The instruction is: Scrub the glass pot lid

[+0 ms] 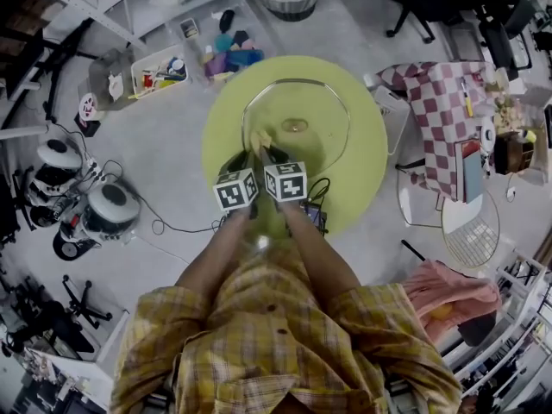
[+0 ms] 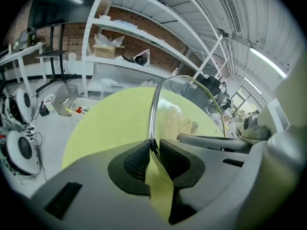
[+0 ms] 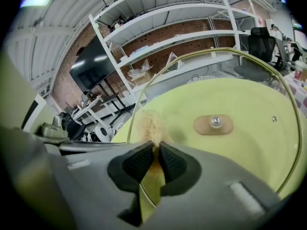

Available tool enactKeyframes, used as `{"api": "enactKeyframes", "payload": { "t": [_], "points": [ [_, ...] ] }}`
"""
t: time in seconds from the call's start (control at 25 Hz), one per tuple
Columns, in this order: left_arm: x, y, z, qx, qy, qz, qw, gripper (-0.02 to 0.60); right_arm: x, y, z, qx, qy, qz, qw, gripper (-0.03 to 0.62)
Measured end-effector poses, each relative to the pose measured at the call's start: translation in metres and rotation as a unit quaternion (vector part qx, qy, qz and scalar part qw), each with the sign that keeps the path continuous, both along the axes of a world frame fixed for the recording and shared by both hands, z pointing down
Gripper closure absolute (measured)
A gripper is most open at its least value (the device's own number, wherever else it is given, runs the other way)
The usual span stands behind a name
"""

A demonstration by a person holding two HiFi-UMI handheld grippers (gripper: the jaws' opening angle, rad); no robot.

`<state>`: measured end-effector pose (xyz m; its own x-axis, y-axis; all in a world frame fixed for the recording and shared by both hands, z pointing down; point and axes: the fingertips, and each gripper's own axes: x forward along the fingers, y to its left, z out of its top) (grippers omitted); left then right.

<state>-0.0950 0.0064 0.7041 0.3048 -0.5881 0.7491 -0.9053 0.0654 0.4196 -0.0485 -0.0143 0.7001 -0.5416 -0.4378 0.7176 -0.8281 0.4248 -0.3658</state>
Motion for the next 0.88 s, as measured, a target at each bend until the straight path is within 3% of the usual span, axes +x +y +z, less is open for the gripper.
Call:
{"api": "enactKeyframes", "payload": {
  "t": [0.88],
  "points": [
    [0.003,0.001,0.0,0.002,-0.001,0.01,0.9999,0.517,0.048,0.029,0.015,-0.025,0.032,0.027,0.999,0.556]
  ]
}}
